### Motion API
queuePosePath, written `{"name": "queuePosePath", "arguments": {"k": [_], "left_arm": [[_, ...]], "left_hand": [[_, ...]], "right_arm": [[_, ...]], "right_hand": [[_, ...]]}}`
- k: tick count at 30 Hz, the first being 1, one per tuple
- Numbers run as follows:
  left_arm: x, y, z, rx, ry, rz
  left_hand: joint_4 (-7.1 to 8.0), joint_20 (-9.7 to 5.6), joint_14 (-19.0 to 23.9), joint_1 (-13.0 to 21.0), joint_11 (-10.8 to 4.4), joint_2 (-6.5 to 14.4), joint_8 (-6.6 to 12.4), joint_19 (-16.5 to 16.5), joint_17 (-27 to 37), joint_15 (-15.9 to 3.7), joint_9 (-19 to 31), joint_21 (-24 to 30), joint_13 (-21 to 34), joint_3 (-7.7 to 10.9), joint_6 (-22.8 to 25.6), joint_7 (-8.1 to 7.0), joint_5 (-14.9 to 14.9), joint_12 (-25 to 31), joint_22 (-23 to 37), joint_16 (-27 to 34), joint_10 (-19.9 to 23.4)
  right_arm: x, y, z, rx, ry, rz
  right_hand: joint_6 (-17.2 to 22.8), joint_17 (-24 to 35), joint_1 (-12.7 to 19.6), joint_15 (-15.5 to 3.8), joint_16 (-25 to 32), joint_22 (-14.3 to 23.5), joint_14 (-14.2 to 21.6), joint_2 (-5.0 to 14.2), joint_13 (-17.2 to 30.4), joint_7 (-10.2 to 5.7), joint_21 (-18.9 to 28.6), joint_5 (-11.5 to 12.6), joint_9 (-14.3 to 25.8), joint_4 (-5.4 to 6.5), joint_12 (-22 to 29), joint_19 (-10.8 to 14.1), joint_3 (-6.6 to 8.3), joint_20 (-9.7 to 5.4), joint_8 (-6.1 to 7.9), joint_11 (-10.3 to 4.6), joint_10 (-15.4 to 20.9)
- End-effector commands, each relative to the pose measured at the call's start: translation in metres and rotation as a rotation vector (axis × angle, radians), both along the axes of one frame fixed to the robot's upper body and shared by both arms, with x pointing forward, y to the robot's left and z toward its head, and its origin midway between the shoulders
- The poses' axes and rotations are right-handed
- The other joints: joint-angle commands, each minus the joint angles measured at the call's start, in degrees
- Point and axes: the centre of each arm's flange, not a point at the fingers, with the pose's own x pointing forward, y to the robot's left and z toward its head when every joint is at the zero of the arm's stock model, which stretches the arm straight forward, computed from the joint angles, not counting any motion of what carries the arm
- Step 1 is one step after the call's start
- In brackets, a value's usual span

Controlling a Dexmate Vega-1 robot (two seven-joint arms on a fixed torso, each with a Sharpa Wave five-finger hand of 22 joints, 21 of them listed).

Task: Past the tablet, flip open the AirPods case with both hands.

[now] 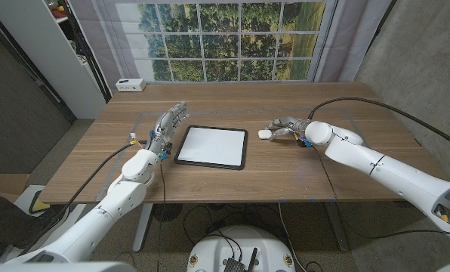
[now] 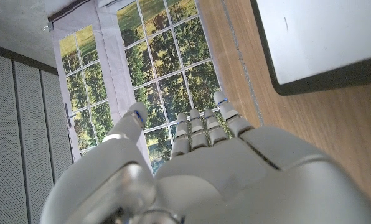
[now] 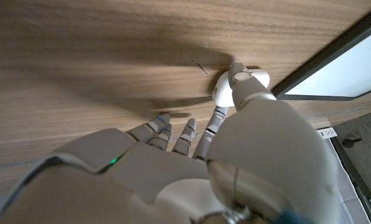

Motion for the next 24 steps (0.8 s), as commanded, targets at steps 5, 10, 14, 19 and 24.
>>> {"name": "queuePosePath", "arguments": {"k": [5, 10, 14, 19, 24], "left_arm": [[-0.002, -0.004, 0.018, 0.117, 0.031, -0.042], [-0.006, -0.008, 0.028, 0.149, 0.051, -0.028], [-0.01, -0.012, 0.035, 0.183, 0.061, -0.021], [-0.013, -0.016, 0.043, 0.213, 0.072, -0.023], [-0.015, -0.022, 0.048, 0.242, 0.08, -0.028]], "left_hand": [[-2.14, -0.11, -2.8, 3.23, 0.42, -1.52, 1.28, -2.7, 0.24, 0.57, 0.28, -2.23, -0.36, -0.72, 2.58, 0.87, 0.32, -0.03, 0.12, -0.14, -1.68], [-1.86, 0.15, -5.48, 4.51, 0.53, -2.51, 2.34, -4.54, 0.36, 1.32, 0.59, -4.04, -0.53, -2.08, 6.27, 2.47, -0.07, 0.14, 0.17, -0.1, -3.4], [-1.9, 0.53, -7.17, 5.17, 0.8, -2.87, 2.38, -5.55, 0.4, 2.0, 0.67, -4.85, -0.58, -2.5, 6.72, 2.65, -0.14, 0.05, 0.19, -0.3, -4.42], [-1.93, 0.48, -8.96, 6.05, 1.36, -3.27, 2.61, -6.49, 0.44, 2.38, 0.74, -5.73, -0.65, -2.96, 7.72, 3.06, -0.17, -0.16, 0.21, -0.34, -6.12], [-1.96, 0.38, -9.97, 6.68, 1.55, -3.73, 3.04, -6.94, 0.45, 2.56, 0.78, -6.3, -0.72, -3.41, 9.15, 3.81, -0.24, -0.09, 0.22, -0.24, -6.88]], "right_arm": [[-0.021, 0.011, 0.011, 0.057, -0.179, 0.043], [-0.028, 0.018, 0.021, 0.056, -0.229, 0.064], [-0.035, 0.024, 0.029, 0.047, -0.253, 0.084], [-0.044, 0.029, 0.038, 0.043, -0.292, 0.102], [-0.052, 0.037, 0.044, 0.04, -0.341, 0.116]], "right_hand": [[1.84, 0.09, 0.39, -9.22, 0.57, 0.24, 1.54, 0.57, 0.24, 0.76, 0.45, 0.3, 2.07, 0.0, 0.35, 1.96, -0.61, 0.25, 0.6, 0.03, 0.97], [1.8, 0.07, 0.48, -9.15, 0.55, 0.23, 1.88, 0.55, 0.34, 0.77, 0.38, 0.31, 2.36, 0.04, 0.5, 2.19, -0.89, 0.25, 0.64, 0.28, 1.61], [1.48, 0.07, 0.49, -8.9, 0.56, 0.23, 2.21, 0.54, 0.42, 0.87, 0.31, 0.31, 2.59, 0.1, 0.48, 2.31, -1.14, 0.56, 0.55, 0.49, 1.77], [1.31, 0.08, 0.44, -8.69, 0.53, 0.23, 2.48, 0.49, 0.5, 0.85, 0.24, 0.29, 2.84, 0.18, 0.44, 2.45, -1.45, 0.8, 0.52, 0.79, 1.92], [0.81, 0.08, 0.43, -8.48, 0.44, 0.22, 2.73, 0.45, 0.62, 0.99, 0.29, 0.3, 3.14, 0.24, 0.49, 3.04, -1.84, 1.01, 0.34, 1.26, 2.35]]}}
